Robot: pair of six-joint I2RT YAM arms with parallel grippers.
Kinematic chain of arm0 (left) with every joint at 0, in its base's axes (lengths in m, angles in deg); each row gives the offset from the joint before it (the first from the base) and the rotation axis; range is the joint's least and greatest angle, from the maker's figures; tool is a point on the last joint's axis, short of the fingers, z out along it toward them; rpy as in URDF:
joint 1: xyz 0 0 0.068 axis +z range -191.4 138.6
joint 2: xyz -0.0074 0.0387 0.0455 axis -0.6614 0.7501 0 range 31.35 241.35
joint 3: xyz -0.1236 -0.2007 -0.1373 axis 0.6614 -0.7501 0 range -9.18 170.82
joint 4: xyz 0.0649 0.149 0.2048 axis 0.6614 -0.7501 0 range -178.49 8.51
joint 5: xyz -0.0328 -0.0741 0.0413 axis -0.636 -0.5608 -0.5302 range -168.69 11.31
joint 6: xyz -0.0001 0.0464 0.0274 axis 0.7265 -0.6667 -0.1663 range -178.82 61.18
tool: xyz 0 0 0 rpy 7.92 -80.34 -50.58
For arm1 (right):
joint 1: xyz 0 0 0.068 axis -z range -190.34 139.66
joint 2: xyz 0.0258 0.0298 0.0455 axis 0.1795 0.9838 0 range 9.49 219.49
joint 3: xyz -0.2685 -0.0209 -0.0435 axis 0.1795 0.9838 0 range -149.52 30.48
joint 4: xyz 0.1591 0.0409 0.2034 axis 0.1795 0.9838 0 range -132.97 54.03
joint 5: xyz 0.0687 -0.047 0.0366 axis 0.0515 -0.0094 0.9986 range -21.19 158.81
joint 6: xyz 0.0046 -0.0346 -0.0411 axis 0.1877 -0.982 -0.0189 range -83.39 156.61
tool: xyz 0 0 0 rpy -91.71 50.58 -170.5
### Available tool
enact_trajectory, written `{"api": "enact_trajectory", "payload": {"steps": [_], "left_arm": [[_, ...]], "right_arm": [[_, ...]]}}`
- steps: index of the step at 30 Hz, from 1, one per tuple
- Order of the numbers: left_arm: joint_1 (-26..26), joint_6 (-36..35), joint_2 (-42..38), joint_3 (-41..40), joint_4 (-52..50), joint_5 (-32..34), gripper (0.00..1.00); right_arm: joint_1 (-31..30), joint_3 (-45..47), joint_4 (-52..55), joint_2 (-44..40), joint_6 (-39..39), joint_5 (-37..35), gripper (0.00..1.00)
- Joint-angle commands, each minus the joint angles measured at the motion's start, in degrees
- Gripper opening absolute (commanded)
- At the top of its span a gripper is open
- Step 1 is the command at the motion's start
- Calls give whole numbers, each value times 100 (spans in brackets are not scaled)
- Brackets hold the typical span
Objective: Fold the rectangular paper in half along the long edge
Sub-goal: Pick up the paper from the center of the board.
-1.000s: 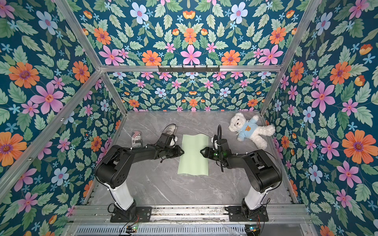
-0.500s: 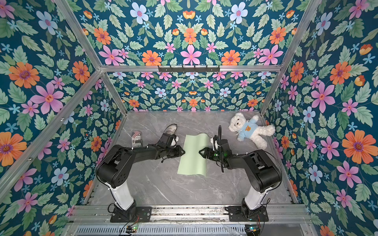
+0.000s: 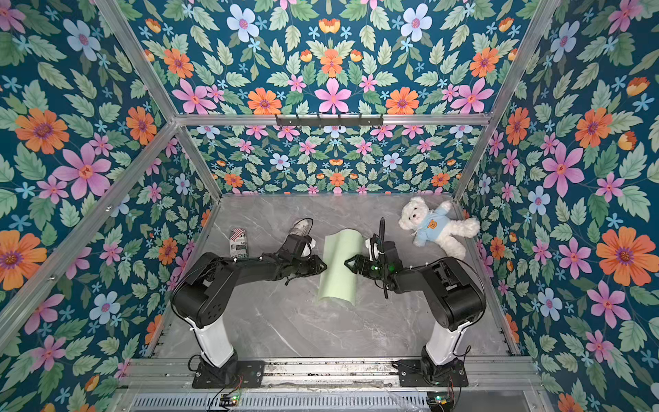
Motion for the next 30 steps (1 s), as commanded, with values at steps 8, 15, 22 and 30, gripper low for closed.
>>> {"api": "enact_trajectory", "payload": {"steps": [8,15,22,30], "left_arm": [[-69,43,180,-53,-1406,346,32],[-113,53,178,-44,-1408,377,32],[-177,78,235,0,-1400,395,32],[-208,121,218,-26,-1360,399,32]], "right_arm": [[-15,63,188,9,214,131,99],[-34,-13,192,78,199,209,99],[-153,-407,495,285,153,120,98],[-218,-686,810,504,162,-81,96]]}}
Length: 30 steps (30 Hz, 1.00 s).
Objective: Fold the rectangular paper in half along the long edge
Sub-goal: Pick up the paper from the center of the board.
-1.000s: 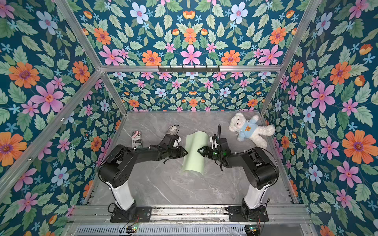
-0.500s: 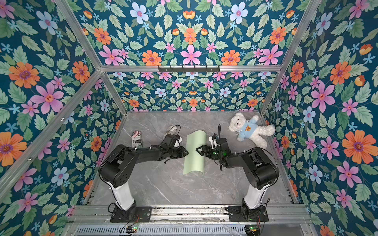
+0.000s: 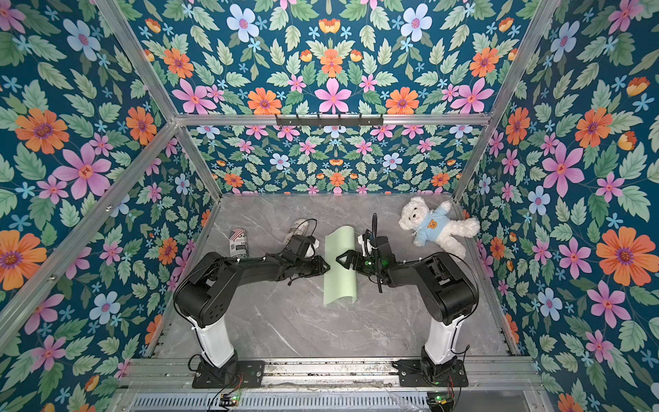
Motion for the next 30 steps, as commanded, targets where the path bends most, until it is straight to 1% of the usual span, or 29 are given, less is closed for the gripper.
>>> {"api": "enact_trajectory", "payload": {"steps": [1,10,17,21,30], "left_arm": [[-28,78,145,-112,-1372,326,32],[-81,109,198,-44,-1327,328,32],[-99,107,215,-43,-1318,351,32],[-107,100,229,-35,-1310,355,32],[-125,100,220,-26,-1309,406,32]], "right_arm": [[-32,-82,727,125,3,-322,95],[-336,-647,1768,436,-299,-978,92],[-355,-642,2030,342,-419,-1135,79],[-355,-556,2014,204,-459,-1041,74],[-350,-346,1603,-48,-347,-473,62]]}}
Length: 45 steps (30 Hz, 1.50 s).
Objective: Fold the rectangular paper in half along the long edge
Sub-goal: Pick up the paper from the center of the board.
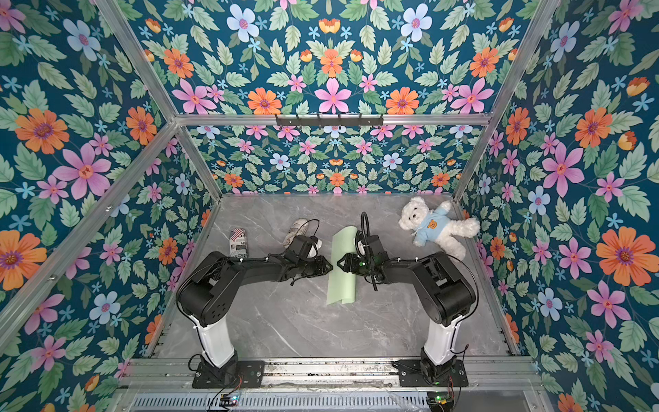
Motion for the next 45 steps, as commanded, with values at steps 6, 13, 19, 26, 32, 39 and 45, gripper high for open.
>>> {"api": "enact_trajectory", "payload": {"steps": [6,13,19,26,32,39,45], "left_arm": [[-36,16,99,-105,-1430,426,33],[-44,8,6,-120,-1434,469,34],[-44,-11,-186,-155,-1417,523,37],[-44,26,-606,-380,-952,425,40],[-23,-103,-1394,-598,-615,510,42],[380,111,-2821,-1095,603,-11,43],[818,708,-3647,-1319,1953,-832,45]], "right_arm": [[-12,102,149,27,169,357,57],[87,332,-414,-64,388,697,52],[249,617,-970,-239,563,1046,49],[391,943,-1943,-330,935,1626,45],[462,1186,-2764,-530,1378,2106,43],[575,1441,-4260,-1162,2516,2795,43],[570,1400,-5459,-1970,3696,3175,42]]}}
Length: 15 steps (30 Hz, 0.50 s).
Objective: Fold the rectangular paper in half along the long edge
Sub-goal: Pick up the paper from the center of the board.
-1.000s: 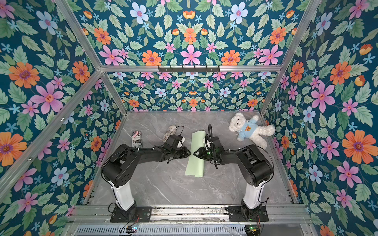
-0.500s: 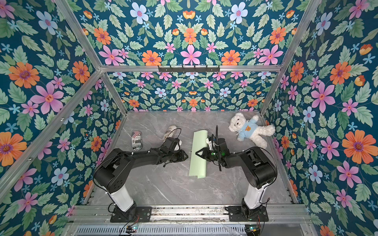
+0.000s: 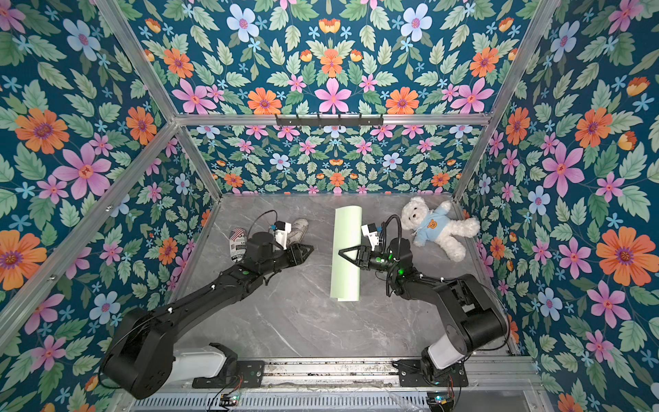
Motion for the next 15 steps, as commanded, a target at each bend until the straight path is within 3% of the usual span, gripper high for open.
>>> {"api": "enact_trajectory", "payload": {"steps": [1,10,15], "left_arm": [[67,376,-214,49,1104,-649,45],[-28,1830,87,409,3393,-1781,47],[-331,1944,151,802,3504,-1875,49]], "right_arm": [[3,-100,-1092,-385,934,378,42],[-5,-622,-1467,-1396,1974,508,43],[2,-845,-1172,-1563,2017,496,43]]}}
